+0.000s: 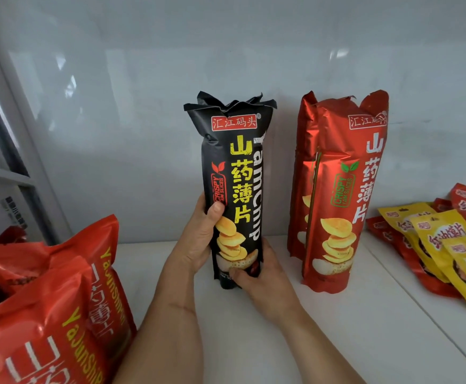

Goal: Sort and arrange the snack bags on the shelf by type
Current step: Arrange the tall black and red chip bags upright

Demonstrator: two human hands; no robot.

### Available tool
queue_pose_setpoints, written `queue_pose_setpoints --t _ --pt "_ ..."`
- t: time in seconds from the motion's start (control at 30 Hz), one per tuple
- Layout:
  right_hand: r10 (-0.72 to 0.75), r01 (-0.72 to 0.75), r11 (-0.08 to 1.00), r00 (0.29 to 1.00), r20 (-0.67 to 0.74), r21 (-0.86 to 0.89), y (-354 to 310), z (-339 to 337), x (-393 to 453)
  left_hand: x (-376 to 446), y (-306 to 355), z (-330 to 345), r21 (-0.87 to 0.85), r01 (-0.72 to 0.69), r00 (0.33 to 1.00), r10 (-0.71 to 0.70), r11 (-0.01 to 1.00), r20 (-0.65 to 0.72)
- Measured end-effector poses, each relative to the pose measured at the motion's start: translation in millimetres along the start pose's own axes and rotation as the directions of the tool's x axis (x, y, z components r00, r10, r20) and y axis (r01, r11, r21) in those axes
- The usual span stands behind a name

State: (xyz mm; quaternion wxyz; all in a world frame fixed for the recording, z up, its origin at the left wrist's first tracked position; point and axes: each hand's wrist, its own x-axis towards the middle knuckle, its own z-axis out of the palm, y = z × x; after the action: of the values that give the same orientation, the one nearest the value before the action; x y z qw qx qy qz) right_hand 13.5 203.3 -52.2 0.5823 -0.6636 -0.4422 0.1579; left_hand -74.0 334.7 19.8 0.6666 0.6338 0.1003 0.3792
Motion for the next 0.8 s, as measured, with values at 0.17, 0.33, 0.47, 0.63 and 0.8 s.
queue_pose_setpoints --t 0.17,0.33,0.47,0.63,0.8 --pt "0.005 -0.005 1.0 1.0 -0.005 -0.014 -6 -4 -2 1 -8 -3 -0.014 0.011 1.0 -0.01 1.0 0.019" --pt "-0.003 0.002 1.0 1.0 -0.028 -0.024 -5 -7 -2 2 -14 1 -0.03 -0.002 0.999 0.003 1.0 0.043" --pt "0.015 -0.017 0.999 0.999 -0.04 -0.038 -2 -13 -5 4 -19 9 -0.042 0.01 0.997 -0.007 0.999 0.074" --pt "0.022 -0.025 0.999 0.996 -0.085 -0.033 -1 -22 -8 3 -22 25 -0.049 0.027 0.996 -0.022 0.998 0.092" --pt "0.015 -0.018 1.0 0.986 -0.169 -0.014 -1 -22 -9 4 -26 36 -0.023 0.003 0.999 -0.001 1.0 0.055"
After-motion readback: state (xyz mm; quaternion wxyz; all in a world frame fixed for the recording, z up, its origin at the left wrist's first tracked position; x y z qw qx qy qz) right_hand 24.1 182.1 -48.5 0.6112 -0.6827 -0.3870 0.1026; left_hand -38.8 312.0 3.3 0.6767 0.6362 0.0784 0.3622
